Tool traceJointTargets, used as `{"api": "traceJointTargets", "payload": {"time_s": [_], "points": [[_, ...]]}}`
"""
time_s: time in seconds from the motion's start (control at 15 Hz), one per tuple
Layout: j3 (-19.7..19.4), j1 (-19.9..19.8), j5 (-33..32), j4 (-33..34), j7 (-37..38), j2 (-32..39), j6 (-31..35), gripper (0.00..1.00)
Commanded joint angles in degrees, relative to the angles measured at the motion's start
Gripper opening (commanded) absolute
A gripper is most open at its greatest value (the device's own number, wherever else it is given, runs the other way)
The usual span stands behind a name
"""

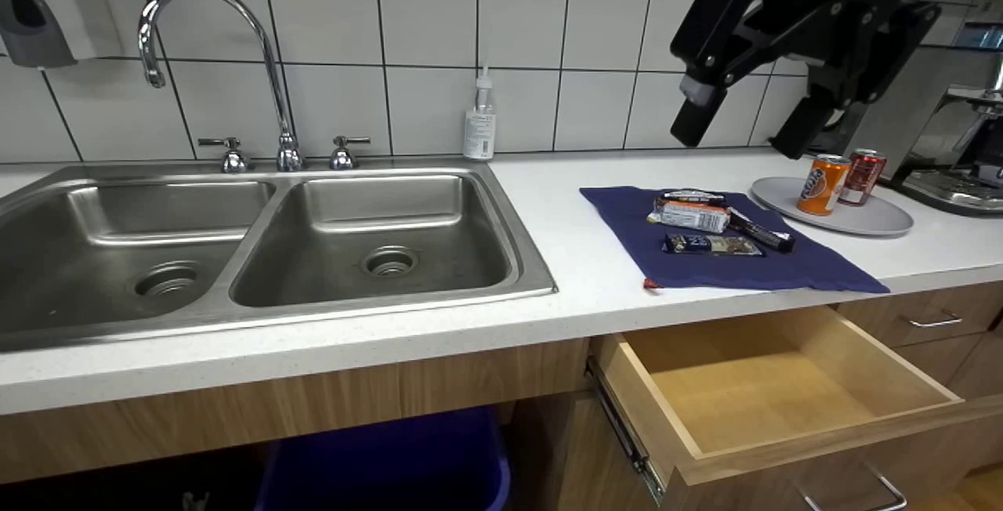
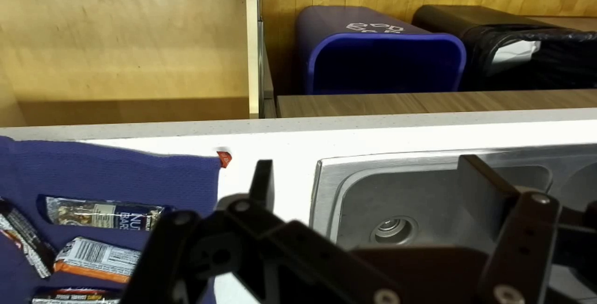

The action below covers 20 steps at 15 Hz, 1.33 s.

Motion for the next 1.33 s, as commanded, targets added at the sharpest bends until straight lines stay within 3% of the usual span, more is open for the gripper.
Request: {"api": "traceJointTargets", "payload": {"time_s": [0.0, 0.67, 1.27], "points": [[0.31, -0.64, -1.72, -0.07, 1.68, 0.89, 2.35, 1.00], [-1.16, -2.98, -3.78, 0.94, 0.96, 6.14, 8.69, 1.00], [-5.14, -6.09, -7.79, 3.88, -1.14, 11.13, 8.64, 1.00]]}}
